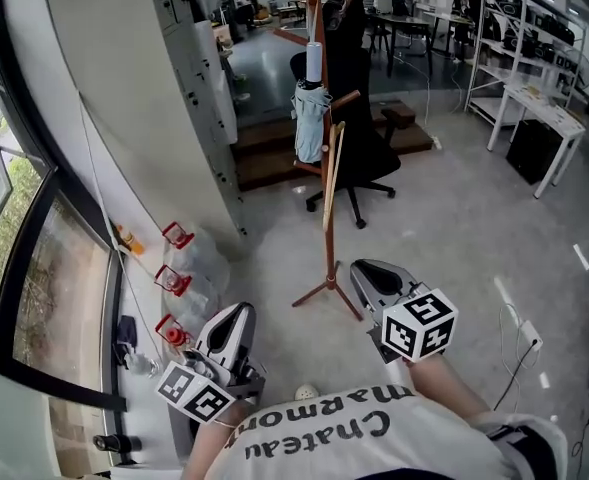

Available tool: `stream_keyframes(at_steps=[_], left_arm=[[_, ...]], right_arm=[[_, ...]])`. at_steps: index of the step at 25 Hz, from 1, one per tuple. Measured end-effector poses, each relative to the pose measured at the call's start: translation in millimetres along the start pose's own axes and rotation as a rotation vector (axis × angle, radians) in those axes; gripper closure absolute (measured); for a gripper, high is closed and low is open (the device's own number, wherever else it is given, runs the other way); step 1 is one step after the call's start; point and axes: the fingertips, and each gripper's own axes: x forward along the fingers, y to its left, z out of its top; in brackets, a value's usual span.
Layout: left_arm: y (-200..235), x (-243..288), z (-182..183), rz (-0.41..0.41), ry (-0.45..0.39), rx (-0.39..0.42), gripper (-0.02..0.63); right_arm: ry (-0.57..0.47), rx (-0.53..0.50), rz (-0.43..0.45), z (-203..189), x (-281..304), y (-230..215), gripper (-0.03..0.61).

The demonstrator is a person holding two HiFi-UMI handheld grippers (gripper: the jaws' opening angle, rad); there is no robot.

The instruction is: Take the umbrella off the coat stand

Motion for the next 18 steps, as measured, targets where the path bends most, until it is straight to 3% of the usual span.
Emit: stream_keyframes(at_steps=[10, 18], left_arm=[[65, 29, 39, -0.013, -0.014, 0.02, 0.591], [105, 48, 69, -0.047, -0.038, 0.099, 0.59]], right_arm=[[-0.053, -0.024, 0.012, 46, 81, -7, 0.535], [-0.111, -0.029, 0.026, 65, 132, -6, 0.535]])
